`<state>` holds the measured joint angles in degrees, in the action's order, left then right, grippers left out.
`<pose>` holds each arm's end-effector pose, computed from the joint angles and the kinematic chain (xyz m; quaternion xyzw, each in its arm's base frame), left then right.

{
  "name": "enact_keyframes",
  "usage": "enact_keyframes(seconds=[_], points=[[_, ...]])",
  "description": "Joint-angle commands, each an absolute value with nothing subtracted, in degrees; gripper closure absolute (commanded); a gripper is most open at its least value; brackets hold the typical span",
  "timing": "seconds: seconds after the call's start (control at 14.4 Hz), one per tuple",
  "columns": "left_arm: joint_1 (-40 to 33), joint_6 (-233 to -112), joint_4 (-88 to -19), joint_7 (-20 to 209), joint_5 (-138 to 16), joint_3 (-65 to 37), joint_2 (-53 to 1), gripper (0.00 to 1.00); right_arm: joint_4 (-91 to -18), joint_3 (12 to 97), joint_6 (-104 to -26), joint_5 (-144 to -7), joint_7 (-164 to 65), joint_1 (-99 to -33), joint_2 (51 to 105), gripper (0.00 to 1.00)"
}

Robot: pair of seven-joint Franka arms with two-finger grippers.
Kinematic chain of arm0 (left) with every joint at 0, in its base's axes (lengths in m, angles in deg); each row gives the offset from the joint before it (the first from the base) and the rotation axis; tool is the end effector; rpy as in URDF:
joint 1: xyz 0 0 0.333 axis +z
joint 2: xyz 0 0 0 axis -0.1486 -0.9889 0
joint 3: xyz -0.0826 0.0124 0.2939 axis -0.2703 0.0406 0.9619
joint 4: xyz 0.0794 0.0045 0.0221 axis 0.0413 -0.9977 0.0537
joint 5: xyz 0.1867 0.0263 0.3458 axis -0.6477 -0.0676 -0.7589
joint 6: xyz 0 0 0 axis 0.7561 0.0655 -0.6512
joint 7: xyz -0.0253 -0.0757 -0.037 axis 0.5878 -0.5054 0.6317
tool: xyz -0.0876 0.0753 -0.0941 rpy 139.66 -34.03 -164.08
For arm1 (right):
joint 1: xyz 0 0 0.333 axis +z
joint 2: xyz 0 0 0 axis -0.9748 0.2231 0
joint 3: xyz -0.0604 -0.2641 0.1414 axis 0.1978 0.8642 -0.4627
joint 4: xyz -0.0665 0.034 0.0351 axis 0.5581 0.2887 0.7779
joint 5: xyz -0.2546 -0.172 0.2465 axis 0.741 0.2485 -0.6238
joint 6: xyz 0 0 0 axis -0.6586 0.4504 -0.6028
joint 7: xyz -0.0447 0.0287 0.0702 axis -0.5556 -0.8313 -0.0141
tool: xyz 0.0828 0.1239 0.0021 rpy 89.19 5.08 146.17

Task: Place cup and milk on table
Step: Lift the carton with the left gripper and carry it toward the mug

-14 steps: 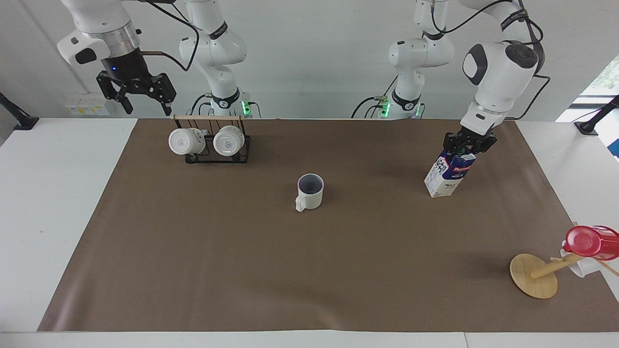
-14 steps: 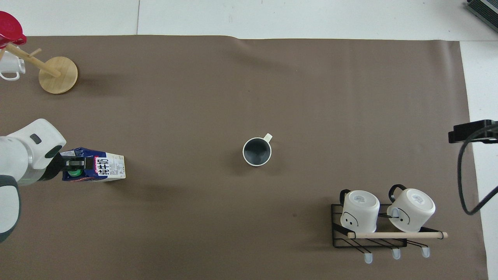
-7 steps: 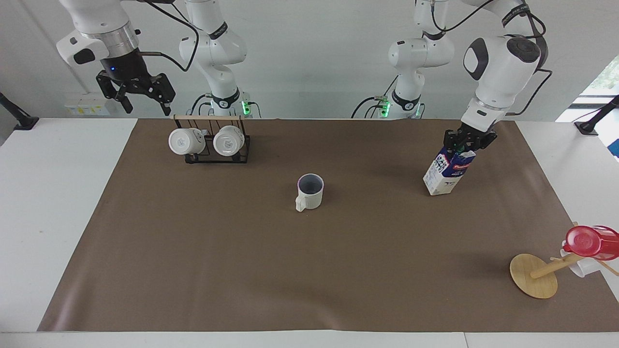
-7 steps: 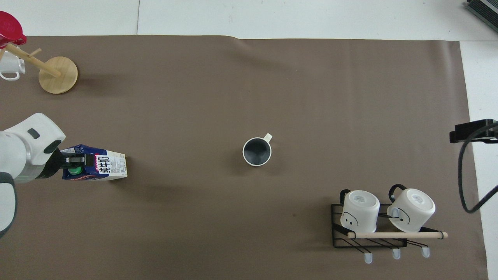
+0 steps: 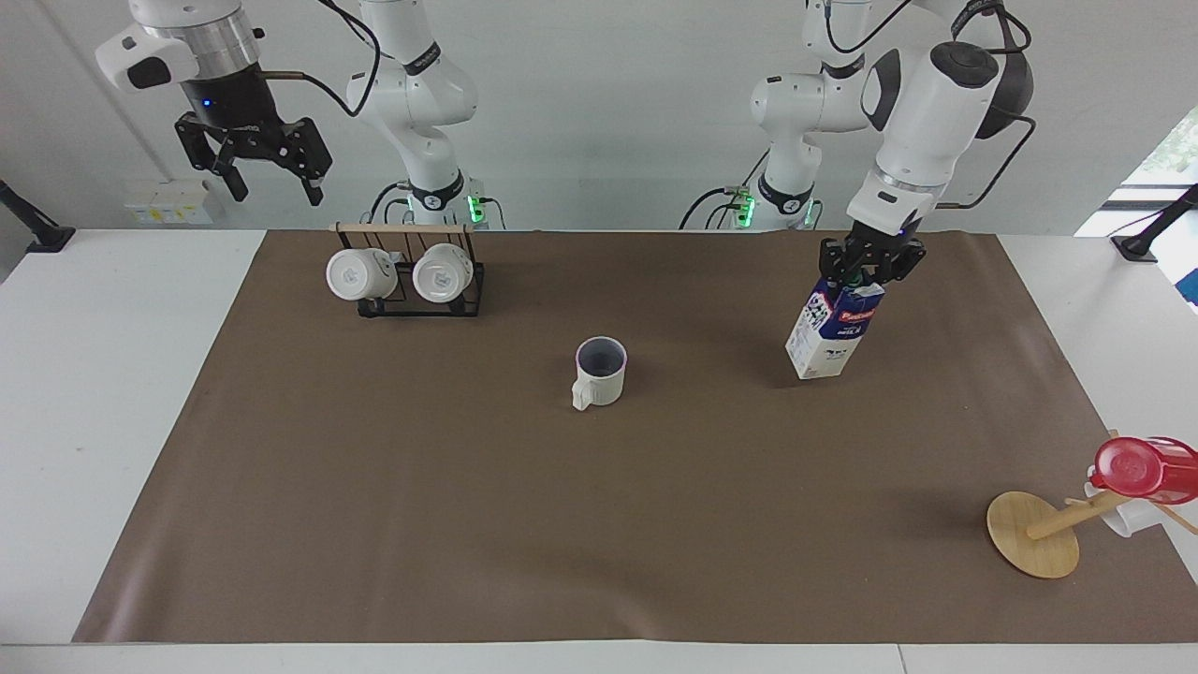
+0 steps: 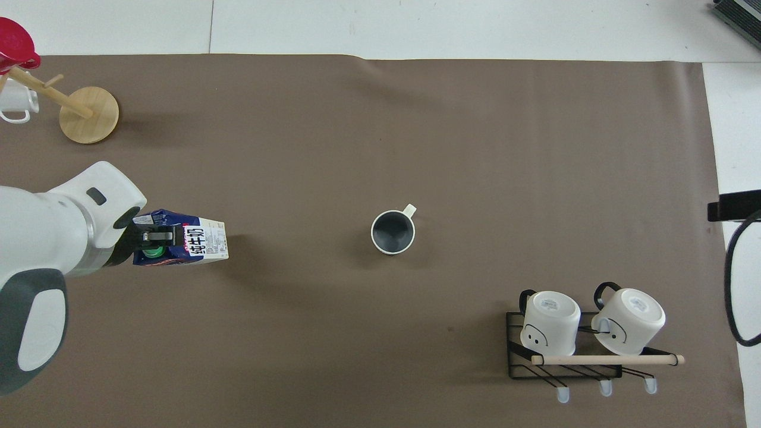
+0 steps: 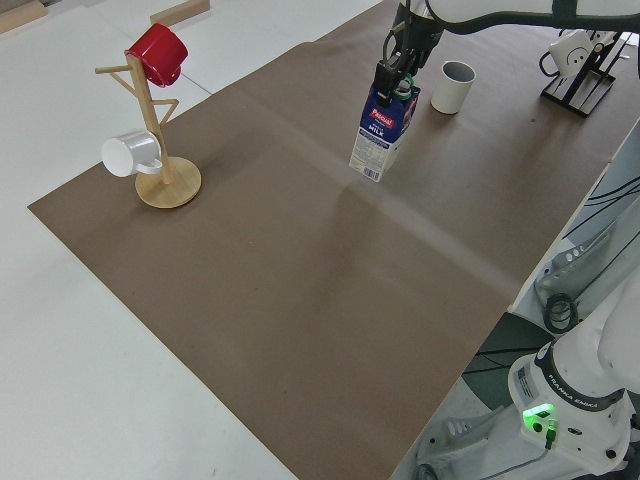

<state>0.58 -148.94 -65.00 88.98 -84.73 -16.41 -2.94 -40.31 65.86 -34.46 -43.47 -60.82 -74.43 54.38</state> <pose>0.4941 -0.1183 0.4688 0.9982 -0.0226 0.0545 0.0118 0.5089 -0.0237 0.6436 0.9981 -0.0418 0.0451 0.0078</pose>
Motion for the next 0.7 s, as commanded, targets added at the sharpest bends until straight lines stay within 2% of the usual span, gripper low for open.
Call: enact_keyframes(seconds=[0.0,0.28,0.42,0.63], points=[[-2.7,-146.2,-61.3,92.5,-84.9,-15.6,-4.4,0.44,-40.4,66.0,-33.6,-43.6,-61.6,-74.6,54.1,0.00],[-7.4,-144.5,-55.9,97.7,-84.7,-15.6,-7.9,0.45,-40.4,66.0,-33.5,-43.7,-61.4,-74.6,54.1,0.00],[-7.6,-145.0,-55.2,97.7,-84.6,-15.9,-8.8,0.45,-41.0,65.7,-31.8,-44.1,-61.8,-74.4,53.4,0.00],[-8.9,-145.7,-55.4,97.8,-84.6,-15.9,-9.4,0.46,-41.2,65.9,-31.4,-44.1,-61.8,-74.7,55.6,0.00]])
